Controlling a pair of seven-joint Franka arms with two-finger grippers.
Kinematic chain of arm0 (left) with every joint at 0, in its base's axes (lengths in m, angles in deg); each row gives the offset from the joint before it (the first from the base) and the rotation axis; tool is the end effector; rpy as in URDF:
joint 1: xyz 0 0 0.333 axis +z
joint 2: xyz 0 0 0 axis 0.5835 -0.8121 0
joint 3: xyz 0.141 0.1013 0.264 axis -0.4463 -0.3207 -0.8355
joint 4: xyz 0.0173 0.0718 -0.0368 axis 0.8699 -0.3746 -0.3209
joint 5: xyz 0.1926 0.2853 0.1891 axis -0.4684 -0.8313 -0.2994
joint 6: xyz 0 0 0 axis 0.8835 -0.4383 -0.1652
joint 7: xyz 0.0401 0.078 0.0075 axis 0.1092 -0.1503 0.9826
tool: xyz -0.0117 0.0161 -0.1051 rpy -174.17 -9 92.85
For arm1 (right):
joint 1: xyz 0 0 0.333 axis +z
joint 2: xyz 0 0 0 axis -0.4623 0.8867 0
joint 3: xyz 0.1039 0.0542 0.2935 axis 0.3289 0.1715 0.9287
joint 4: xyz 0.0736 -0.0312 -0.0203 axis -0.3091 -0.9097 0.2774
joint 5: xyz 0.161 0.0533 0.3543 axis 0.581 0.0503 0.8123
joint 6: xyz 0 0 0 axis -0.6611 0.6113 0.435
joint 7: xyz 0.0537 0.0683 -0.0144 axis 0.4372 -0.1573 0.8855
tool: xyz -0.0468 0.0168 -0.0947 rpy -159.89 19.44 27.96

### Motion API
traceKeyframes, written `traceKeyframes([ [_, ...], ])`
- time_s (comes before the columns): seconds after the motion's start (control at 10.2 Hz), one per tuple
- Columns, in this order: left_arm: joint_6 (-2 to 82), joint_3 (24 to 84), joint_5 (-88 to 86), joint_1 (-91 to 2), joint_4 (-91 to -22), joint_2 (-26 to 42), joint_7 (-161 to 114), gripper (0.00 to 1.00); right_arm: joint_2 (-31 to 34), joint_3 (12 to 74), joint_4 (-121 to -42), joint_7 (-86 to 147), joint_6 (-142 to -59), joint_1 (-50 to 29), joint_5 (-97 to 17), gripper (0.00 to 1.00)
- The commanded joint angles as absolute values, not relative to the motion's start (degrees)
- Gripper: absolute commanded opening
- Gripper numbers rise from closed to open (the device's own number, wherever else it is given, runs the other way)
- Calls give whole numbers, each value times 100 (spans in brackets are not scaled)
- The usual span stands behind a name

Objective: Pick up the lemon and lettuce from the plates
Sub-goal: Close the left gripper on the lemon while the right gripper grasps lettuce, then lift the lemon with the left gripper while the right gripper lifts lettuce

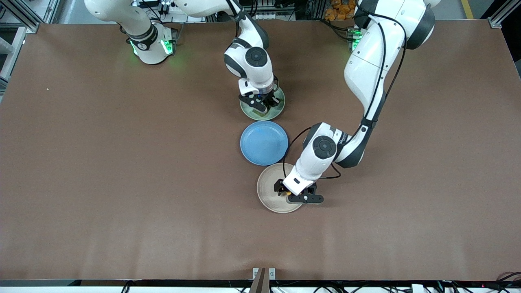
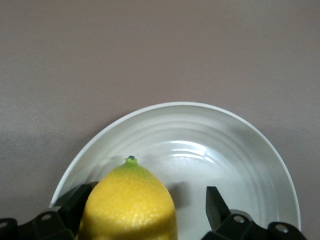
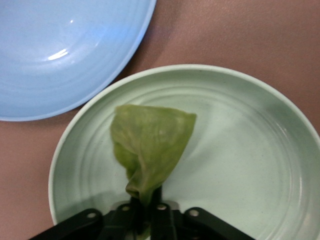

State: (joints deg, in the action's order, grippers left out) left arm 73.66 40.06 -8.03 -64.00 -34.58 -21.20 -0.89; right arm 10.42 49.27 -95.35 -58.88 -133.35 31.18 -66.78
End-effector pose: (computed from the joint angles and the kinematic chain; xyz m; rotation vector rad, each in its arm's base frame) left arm 0.6492 -0.3975 0.1775 2.8925 0.0072 0.3478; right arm 0.3172 0.5331 0.1879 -2.9255 0.8629 0.1198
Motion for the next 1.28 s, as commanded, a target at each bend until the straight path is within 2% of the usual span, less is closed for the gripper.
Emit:
traceKeyframes([
  [0.0,7487,3942,-906,-6462,-3422,-2160,109,100,725,4886,-9534,-5912,-13264,3083,-6601,0],
  [0.1,7496,3942,-906,-6453,-3422,-2160,109,96,549,4886,-9516,-5903,-12994,2978,-6610,0],
  [0.39,7496,3942,-915,-6435,-3431,-2160,101,57,39,4886,-9525,-5694,-12386,2627,-6610,0],
  [0.49,7496,3942,-915,-6426,-3448,-2151,92,51,-58,4886,-9516,-5510,-12263,2451,-6610,0],
  [0.88,7426,3933,-915,-6391,-3449,-2064,48,46,-147,4868,-9516,-4508,-11990,1503,-6610,0],
  [1.18,6480,3871,-932,-6190,-3440,-1512,-22,46,-147,4859,-9463,-3586,-11919,677,-6610,0],
])
